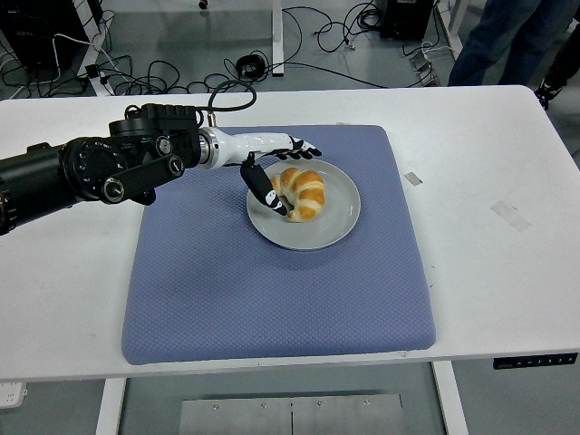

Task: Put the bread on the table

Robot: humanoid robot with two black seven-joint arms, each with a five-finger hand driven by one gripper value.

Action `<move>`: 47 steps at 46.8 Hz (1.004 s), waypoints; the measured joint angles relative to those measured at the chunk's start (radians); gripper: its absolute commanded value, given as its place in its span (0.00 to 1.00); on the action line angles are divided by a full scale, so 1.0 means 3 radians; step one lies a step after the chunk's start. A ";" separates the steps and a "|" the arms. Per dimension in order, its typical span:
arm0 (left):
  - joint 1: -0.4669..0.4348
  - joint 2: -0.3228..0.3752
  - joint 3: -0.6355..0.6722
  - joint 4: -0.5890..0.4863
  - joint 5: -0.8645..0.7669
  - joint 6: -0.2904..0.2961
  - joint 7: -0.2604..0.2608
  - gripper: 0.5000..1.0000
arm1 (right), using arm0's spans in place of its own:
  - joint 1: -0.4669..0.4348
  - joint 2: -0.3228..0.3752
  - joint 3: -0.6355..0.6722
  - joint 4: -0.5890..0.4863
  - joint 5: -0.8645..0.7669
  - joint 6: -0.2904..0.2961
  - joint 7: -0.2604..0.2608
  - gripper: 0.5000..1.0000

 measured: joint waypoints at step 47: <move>0.0019 -0.0001 -0.0014 0.0045 -0.0014 -0.0055 -0.0007 0.96 | 0.0000 0.0000 0.0000 0.0000 0.0000 0.0000 0.0000 1.00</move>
